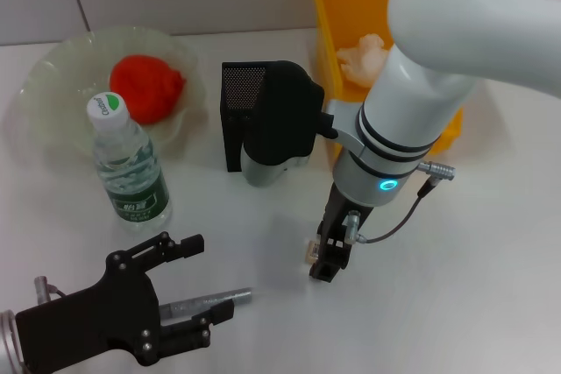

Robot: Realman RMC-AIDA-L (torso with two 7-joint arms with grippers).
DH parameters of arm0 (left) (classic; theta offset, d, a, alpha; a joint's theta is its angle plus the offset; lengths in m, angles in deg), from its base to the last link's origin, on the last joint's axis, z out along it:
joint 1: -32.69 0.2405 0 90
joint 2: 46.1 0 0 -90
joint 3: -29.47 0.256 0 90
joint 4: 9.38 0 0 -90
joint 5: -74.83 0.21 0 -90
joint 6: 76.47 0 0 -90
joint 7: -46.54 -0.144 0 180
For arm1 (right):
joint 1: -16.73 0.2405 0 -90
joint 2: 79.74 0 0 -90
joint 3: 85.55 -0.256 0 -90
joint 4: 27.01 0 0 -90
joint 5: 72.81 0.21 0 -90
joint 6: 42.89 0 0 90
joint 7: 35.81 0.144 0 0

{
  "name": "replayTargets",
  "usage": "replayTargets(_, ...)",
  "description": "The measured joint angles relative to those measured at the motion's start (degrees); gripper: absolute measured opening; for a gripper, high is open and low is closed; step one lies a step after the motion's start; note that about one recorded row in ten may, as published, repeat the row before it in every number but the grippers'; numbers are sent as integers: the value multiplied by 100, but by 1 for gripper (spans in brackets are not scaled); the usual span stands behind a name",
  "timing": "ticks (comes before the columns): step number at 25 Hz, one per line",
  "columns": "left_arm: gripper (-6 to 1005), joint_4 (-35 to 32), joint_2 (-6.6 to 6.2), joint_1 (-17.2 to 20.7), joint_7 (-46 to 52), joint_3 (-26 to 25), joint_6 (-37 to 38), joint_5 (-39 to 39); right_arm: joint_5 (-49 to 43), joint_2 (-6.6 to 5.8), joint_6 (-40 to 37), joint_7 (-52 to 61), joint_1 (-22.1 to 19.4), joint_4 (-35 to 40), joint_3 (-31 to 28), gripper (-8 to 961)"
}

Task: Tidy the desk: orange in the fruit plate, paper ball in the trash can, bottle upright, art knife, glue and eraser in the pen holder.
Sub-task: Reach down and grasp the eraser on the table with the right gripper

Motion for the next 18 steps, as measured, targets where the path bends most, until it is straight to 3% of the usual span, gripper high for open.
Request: replayTargets(18, 815, 9, -11, 0, -79, 16, 44, -4, 148, 9, 178, 16, 117, -257, 48, 354)
